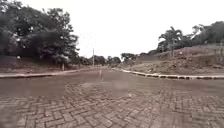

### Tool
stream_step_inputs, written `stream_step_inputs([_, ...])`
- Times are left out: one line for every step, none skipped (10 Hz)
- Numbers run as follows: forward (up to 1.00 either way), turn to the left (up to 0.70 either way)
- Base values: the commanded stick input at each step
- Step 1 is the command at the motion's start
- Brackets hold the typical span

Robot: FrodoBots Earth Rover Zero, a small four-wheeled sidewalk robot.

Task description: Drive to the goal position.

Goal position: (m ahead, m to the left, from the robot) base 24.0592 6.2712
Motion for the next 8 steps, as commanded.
stream_step_inputs([1.00, 0.08])
stream_step_inputs([1.00, 0.00])
stream_step_inputs([1.00, 0.00])
stream_step_inputs([1.00, 0.00])
stream_step_inputs([1.00, 0.00])
stream_step_inputs([1.00, 0.00])
stream_step_inputs([1.00, 0.00])
stream_step_inputs([1.00, 0.00])
